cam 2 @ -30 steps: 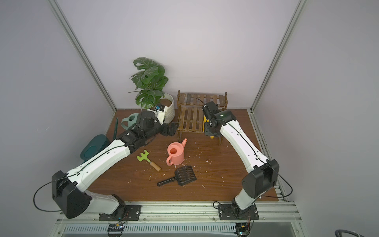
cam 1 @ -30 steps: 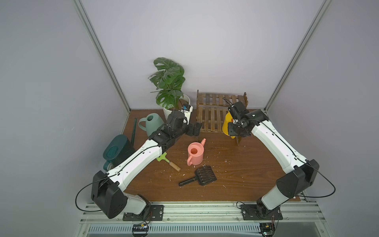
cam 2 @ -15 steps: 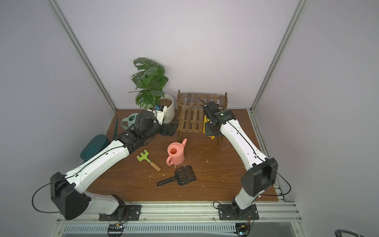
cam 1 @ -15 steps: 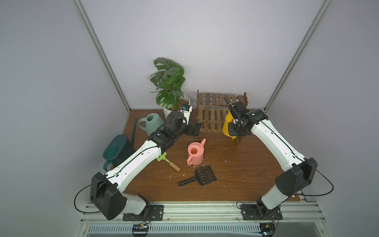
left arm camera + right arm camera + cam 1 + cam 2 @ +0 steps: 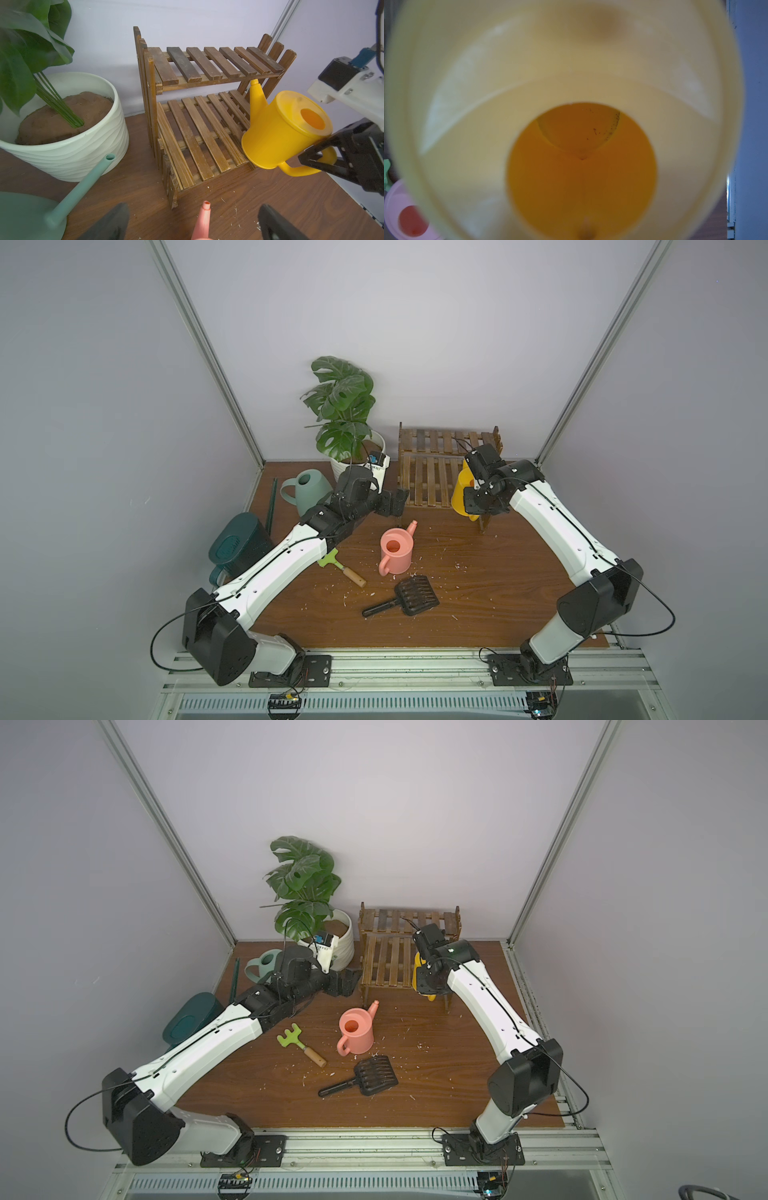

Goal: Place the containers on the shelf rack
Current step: 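Place the container on the shelf.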

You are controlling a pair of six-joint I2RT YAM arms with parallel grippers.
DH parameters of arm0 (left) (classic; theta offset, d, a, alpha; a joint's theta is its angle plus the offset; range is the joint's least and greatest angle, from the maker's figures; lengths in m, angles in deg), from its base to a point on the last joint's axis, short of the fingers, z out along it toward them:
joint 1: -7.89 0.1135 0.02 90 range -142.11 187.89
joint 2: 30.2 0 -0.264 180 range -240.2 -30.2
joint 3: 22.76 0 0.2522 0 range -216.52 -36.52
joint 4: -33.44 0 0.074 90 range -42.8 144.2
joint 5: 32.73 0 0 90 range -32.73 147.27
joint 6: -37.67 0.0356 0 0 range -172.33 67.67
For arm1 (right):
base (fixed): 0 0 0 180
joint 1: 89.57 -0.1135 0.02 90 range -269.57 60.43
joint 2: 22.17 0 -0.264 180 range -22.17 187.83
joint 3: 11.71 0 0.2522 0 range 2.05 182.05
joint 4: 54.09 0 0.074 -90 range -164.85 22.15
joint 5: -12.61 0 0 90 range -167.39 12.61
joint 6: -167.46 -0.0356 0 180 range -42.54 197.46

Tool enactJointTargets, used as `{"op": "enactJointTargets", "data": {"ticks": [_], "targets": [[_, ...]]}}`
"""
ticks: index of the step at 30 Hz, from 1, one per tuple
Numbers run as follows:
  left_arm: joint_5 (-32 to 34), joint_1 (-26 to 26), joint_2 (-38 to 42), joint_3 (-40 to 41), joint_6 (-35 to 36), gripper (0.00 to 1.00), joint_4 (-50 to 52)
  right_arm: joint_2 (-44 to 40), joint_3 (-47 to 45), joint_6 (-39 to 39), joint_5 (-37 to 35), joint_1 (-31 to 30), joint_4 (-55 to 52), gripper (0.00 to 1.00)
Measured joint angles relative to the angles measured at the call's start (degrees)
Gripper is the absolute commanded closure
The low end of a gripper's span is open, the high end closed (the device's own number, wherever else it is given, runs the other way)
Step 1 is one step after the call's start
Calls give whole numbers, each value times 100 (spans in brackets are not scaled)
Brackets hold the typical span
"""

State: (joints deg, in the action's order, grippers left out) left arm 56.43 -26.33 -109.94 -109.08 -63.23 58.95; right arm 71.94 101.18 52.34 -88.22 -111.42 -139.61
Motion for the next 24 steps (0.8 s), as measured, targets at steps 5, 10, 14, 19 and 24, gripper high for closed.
{"op": "enactJointTargets", "data": {"ticks": [5,10,14,19,24], "targets": [[2,0,0,4,2,1,2,96,109,0,-13,48,-7,80],[4,0,4,4,4,1,4,129,116,2,-57,55,17,74],[2,0,9,4,4,1,4,162,98,4,-74,61,39,69],[4,0,9,4,2,1,4,162,96,33,-98,61,59,61],[2,0,11,4,2,1,7,160,96,52,-107,61,61,58]]}}
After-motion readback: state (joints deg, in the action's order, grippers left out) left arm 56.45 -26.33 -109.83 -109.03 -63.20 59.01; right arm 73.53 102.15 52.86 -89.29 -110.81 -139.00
